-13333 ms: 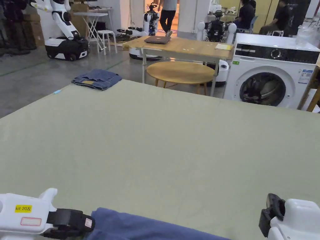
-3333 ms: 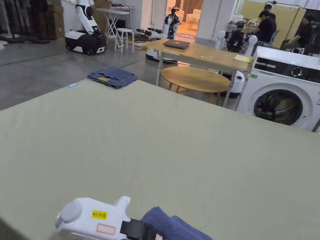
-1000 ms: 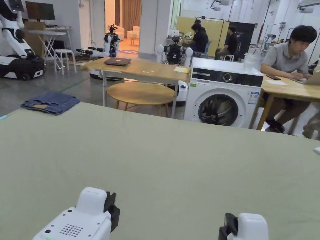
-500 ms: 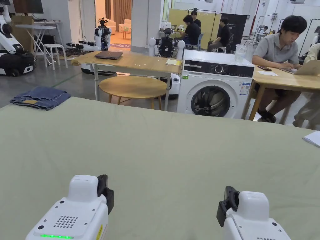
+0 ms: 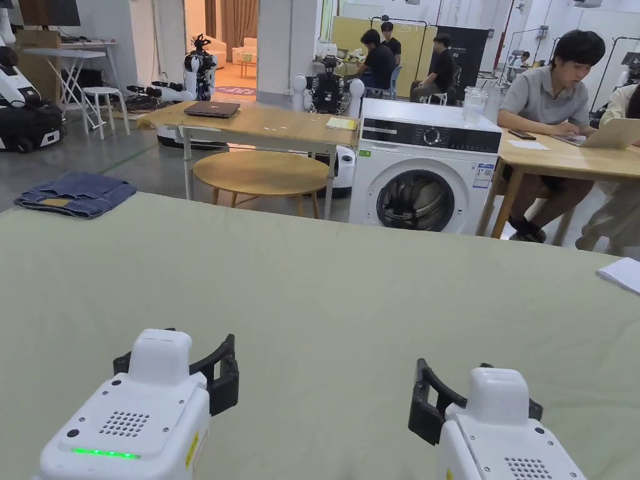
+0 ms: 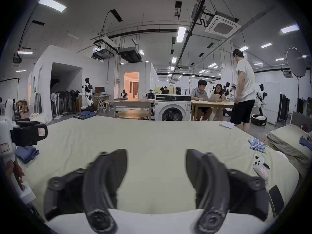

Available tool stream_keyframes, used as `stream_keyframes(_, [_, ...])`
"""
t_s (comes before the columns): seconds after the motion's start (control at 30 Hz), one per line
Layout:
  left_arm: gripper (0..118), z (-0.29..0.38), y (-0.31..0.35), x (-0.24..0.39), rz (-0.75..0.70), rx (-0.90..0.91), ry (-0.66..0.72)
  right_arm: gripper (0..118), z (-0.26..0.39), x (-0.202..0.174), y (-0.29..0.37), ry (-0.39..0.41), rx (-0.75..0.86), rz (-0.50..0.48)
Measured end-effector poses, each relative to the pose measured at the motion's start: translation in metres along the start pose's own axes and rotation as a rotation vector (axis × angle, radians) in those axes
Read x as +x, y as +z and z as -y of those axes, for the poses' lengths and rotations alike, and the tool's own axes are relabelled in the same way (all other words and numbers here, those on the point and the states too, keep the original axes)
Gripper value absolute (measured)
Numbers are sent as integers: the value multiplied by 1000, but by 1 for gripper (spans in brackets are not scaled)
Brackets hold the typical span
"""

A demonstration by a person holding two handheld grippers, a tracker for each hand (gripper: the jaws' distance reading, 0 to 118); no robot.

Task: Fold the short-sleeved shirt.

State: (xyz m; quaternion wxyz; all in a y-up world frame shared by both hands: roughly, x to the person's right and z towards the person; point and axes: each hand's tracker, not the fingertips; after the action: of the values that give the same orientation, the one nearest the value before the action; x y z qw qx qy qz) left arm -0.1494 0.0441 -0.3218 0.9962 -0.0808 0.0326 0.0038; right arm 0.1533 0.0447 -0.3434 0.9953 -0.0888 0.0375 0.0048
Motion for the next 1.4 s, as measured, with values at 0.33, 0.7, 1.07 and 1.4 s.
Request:
stream_keyframes(0.33, [69, -5, 5, -1, -41, 42, 13, 95, -2, 9, 0, -67, 7, 45])
stream_keyframes(0.7, [69, -2, 2, -15, -86, 4, 86, 95, -12, 13, -4, -111, -49, 39])
stream_keyframes(1.07, [71, -6, -5, -20, 16, 18, 48, 95, -21, 14, -13, -194, -96, 79])
stream_keyframes(1.4, [71, -10, -4, -12, -16, 42, 42, 95, -25, 19, -19, -261, -162, 66])
